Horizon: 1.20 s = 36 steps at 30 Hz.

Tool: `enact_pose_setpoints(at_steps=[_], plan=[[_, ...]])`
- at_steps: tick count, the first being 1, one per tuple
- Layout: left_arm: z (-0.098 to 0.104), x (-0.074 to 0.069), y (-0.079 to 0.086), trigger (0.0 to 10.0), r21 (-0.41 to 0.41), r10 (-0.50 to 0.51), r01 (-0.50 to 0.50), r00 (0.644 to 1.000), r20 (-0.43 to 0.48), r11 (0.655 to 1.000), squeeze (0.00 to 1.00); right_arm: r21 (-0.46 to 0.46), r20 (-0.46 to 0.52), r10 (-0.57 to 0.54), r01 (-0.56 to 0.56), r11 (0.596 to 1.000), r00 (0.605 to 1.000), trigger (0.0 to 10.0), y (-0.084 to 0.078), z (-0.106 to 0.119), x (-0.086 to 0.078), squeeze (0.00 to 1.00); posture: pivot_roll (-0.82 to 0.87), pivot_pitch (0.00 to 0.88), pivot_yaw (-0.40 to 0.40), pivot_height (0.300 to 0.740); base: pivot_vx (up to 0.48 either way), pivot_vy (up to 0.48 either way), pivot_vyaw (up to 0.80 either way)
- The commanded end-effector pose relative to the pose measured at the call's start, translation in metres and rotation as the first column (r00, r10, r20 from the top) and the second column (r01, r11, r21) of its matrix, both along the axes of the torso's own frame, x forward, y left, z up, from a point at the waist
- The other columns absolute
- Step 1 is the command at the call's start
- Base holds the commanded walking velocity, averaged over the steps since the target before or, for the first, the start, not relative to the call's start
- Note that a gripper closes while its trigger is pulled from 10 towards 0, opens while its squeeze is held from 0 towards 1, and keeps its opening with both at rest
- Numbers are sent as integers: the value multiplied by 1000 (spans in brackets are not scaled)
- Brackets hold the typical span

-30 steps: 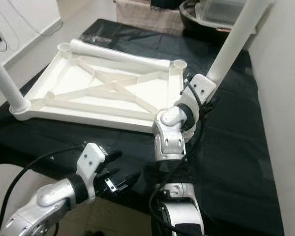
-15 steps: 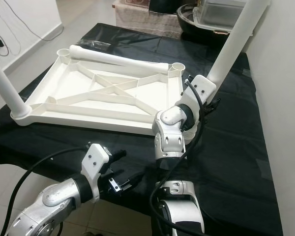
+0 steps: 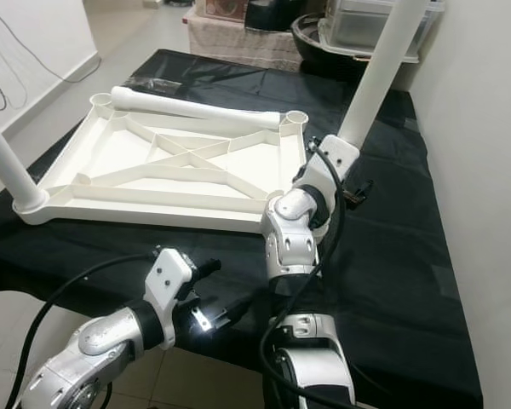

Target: Building children table

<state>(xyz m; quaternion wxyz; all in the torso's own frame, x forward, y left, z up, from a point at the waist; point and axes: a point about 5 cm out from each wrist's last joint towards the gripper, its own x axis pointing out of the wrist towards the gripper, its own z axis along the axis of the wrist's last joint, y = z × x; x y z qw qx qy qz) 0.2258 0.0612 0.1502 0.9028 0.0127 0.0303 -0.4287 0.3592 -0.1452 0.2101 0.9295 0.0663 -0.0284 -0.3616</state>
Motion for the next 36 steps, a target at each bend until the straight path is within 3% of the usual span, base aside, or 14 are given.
enact_pose_setpoints(at_steps=[1,2,5,12,18,21,23,24,33,36], plan=[[-1,0,-2,10000,-1,-10,10,1000,2,1000,0,-16,-5,66,-66,998,998,10000,5,-7,-1,0,100,75,-60,740,0,0,0],[-1,0,-2,10000,-1,-10,10,1000,2,1000,0,-16,-5,66,-66,998,998,10000,5,-7,-1,0,100,75,-60,740,0,0,0],[-2,1,-3,10000,-4,-10,10,1000,4,1000,0,-13,58,259,-259,966,964,10000,5,-8,1,0,93,76,-58,740,0,0,0],[-2,1,-3,10000,-6,-11,11,1000,6,1000,0,-35,81,303,-301,953,949,10000,-11,-11,1,0,95,78,-62,740,0,0,0],[-2,1,-2,10000,-8,-6,6,1000,9,1000,0,-79,70,301,-295,952,951,10000,-50,-19,-2,0,99,82,-64,740,0,0,0],[-2,1,-2,10000,-8,-6,6,1000,9,1000,0,-79,78,310,-305,949,947,10000,-53,-20,-3,0,99,82,-64,740,0,0,0],[-2,1,-2,10000,-8,-6,6,1000,10,1000,0,-75,105,359,-353,933,927,10000,-57,-19,-3,0,99,82,-64,740,0,0,0],[-2,1,-2,10000,-8,-7,7,1000,11,1000,0,-93,139,442,-433,897,886,10000,-63,-17,-3,0,104,84,-61,740,0,0,0],[-1,2,-2,10000,-6,-8,8,1000,16,1000,0,-176,156,602,-578,797,783,10000,-85,-5,-1,0,103,83,-62,740,0,0,0],[-1,1,-2,10000,-6,-9,9,1000,17,1000,0,-194,150,710,-683,704,689,10000,-89,1,3,0,105,82,-62,740,0,0,0]])
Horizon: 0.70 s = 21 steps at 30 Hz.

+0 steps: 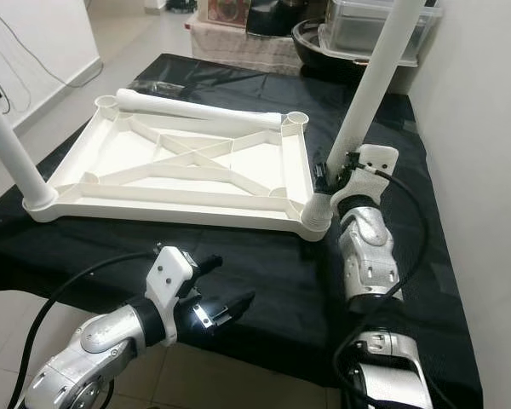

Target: Building children table

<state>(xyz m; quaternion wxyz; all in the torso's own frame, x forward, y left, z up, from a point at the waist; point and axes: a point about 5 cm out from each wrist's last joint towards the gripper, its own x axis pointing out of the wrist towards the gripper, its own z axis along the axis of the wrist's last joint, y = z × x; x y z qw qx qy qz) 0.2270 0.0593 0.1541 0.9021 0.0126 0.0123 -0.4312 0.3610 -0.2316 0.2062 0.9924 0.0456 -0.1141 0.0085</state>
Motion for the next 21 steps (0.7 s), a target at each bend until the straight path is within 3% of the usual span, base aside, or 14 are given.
enact_pose_setpoints(at_steps=[1,6,8,10,13,14,21], plan=[[-5,0,0,10000,10,-4,4,1000,-15,1000,0,10,20,44,-44,999,999,10000,-3,5,1,0,105,82,-62,740,0,0,0],[-5,-1,0,10000,11,-4,5,1000,-14,1000,0,1,30,145,-145,989,989,10000,-6,11,3,0,107,77,-65,740,0,0,0],[-5,-2,0,10000,12,-6,6,1000,-12,1000,0,16,26,266,-266,964,964,10000,-5,12,4,0,107,76,-68,740,0,0,0],[-5,-2,0,10000,12,-6,6,1000,-12,1000,0,16,26,266,-266,964,964,10000,-5,12,4,0,107,76,-68,740,0,0,0],[-5,-2,0,10000,13,-8,8,1000,-11,1000,0,21,5,395,-395,918,918,10000,-2,12,5,0,107,76,-68,740,0,0,0],[-5,-2,0,10000,13,-8,8,1000,-11,1000,0,0,-6,484,-484,875,875,10000,0,16,7,0,111,70,-72,740,0,0,0],[-5,-4,0,10000,14,-9,9,1000,-11,1000,0,-22,-28,554,-555,832,832,10000,2,20,12,0,115,63,-80,740,0,0,0]])
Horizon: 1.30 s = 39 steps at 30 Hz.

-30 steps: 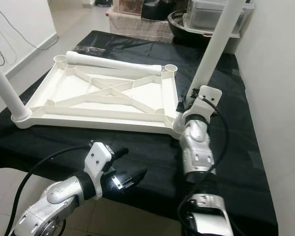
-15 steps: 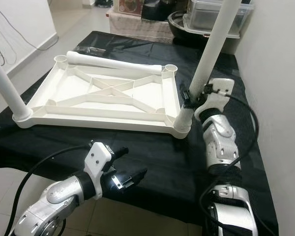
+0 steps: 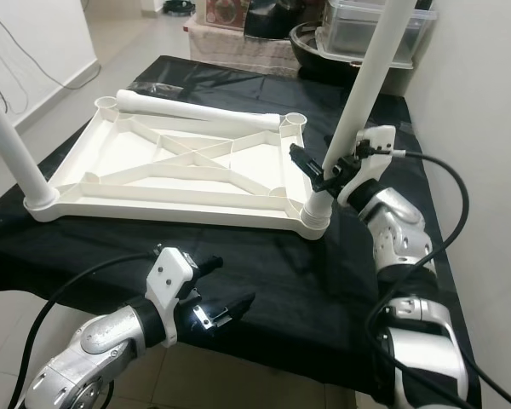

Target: Building children table

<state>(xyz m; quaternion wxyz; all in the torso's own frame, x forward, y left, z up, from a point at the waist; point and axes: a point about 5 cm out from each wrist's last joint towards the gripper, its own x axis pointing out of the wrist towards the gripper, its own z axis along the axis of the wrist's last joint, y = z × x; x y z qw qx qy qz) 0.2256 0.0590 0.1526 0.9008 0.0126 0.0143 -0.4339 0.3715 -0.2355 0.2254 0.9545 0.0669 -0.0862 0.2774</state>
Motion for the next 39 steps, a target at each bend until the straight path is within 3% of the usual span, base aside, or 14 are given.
enact_pose_setpoints(at_steps=[1,7,8,9,10,22,25,30,32,34,36,37,38,39], plan=[[-4,-3,0,10000,13,-3,3,1000,-8,1000,0,-14,-5,56,-56,998,998,10000,6,1,3,0,115,63,-80,740,0,0,0],[-4,-3,0,10000,12,-3,3,1000,-8,1000,0,-17,-11,69,-70,997,998,10000,7,1,4,0,115,63,-80,740,0,0,0],[-4,-3,0,10000,13,-3,3,1000,-7,1000,0,-21,-20,75,-76,997,997,4902,7,1,5,0,118,62,-85,740,0,0,0],[-4,-3,0,10000,13,-3,3,1000,-7,1000,0,-21,-20,75,-76,997,997,4902,7,1,5,0,118,62,-85,740,0,0,0],[-4,-4,0,10000,13,-3,3,1000,-8,1000,0,-16,-33,75,-75,997,997,0,7,0,7,0,121,63,-86,740,0,0,0],[-4,-4,0,10000,12,-3,3,1000,-9,1000,0,-5,-31,43,-43,999,999,0,10,-6,9,0,118,72,-88,740,0,0,0],[-3,-3,0,10000,7,0,0,1000,-7,1000,0,-27,-35,-117,116,993,993,0,10,-19,6,0,115,74,-87,740,0,0,0],[-3,-3,0,10000,6,0,0,1000,-7,1000,0,-21,-40,-175,174,985,984,0,9,-22,5,0,115,74,-87,740,0,0,0],[-3,-2,0,10000,7,-7,7,1000,-7,1000,0,-75,-126,-494,488,870,860,0,4,-38,1,0,100,78,-68,740,0,0,0],[-3,-2,0,10000,7,-7,7,1000,-7,1000,0,-75,-126,-494,488,870,860,0,4,-38,1,0,100,78,-68,740,0,0,0],[-3,0,0,10000,9,-17,17,1000,-6,1000,0,-137,-170,-769,758,638,616,0,12,-44,-13,0,97,79,-63,740,0,0,0],[-3,0,0,10000,9,-17,17,1000,-6,1000,0,-137,-170,-769,758,638,616,0,12,-44,-13,0,97,79,-63,740,0,0,0],[-3,0,0,10000,10,-20,20,1000,-5,1000,0,-130,-197,-821,816,564,536,0,24,-43,-17,0,97,79,-63,740,0,0,0],[-3,0,0,10000,10,-20,20,1000,-5,1000,0,-130,-197,-821,816,564,536,0,24,-43,-17,0,97,79,-63,740,0,0,0]])
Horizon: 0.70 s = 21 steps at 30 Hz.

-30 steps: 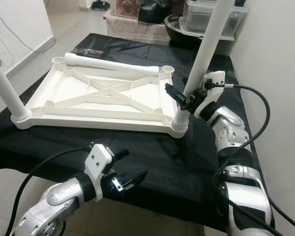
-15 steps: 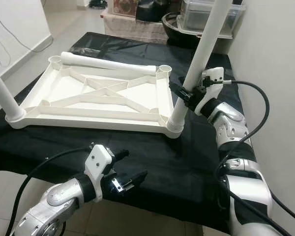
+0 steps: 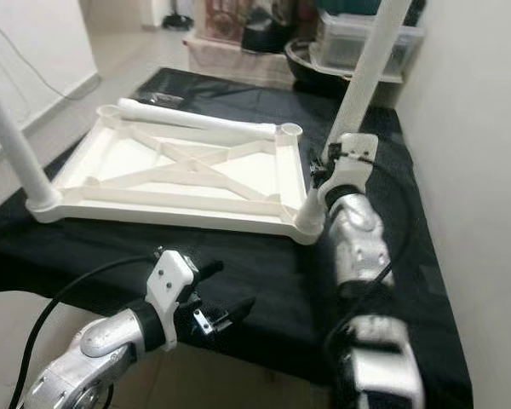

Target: Building children table

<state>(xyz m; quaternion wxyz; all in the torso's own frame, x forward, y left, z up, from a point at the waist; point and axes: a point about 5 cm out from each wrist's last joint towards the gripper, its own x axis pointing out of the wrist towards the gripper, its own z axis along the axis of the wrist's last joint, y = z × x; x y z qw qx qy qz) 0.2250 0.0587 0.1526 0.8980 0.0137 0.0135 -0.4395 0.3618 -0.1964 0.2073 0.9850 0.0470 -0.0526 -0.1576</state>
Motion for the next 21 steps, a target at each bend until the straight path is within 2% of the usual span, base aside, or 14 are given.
enact_pose_setpoints(at_steps=[1,2,5,7,9,13,14,15,19,20,21], plan=[[-3,1,0,10000,9,-7,7,1000,-6,1000,0,24,-118,-143,147,989,983,0,-3,-21,-8,0,99,79,-63,740,0,0,0],[-3,1,0,10000,9,-7,7,1000,-6,1000,0,24,-118,-143,147,989,983,0,-3,-21,-8,0,99,79,-63,740,0,0,0],[-3,2,1,10000,9,2,-2,1000,-5,1000,0,95,-114,-219,230,969,969,0,26,-16,-6,0,105,81,-72,740,0,0,0],[-3,2,1,10000,9,2,-2,1000,-5,1000,0,95,-114,-219,230,969,969,0,26,-16,-6,0,105,81,-72,740,0,0,0],[-3,1,1,10000,9,7,-7,1000,-5,1000,0,147,-127,-271,289,946,954,0,41,-15,-6,0,106,86,-75,740,0,0,0],[-3,1,1,10000,8,8,-8,1000,-6,1000,0,187,-124,-276,295,937,953,78,49,-15,-6,0,104,86,-75,740,0,0,0],[-3,0,0,10000,7,8,-8,1000,-6,1000,0,190,-112,-251,269,944,961,9529,53,-14,-7,0,103,86,-75,740,0,0,0],[-3,0,0,10000,5,8,-8,1000,-7,1000,0,179,-72,-196,206,962,978,10000,55,-12,-7,0,100,89,-75,740,0,0,0],[-3,0,0,10000,5,7,-7,1000,-8,1000,0,181,-49,-157,163,970,986,10000,58,-9,-9,0,97,89,-75,740,0,0,0],[-3,1,-1,10000,3,7,-6,1000,-9,1000,0,152,-4,-104,104,983,995,10000,57,-6,-11,1000,95,88,-76,740,0,0,0],[-3,1,-1,10000,3,7,-6,1000,-9,1000,0,152,-4,-104,104,983,995,10000,57,-6,-11,1000,95,88,-76,740,0,0,0]])
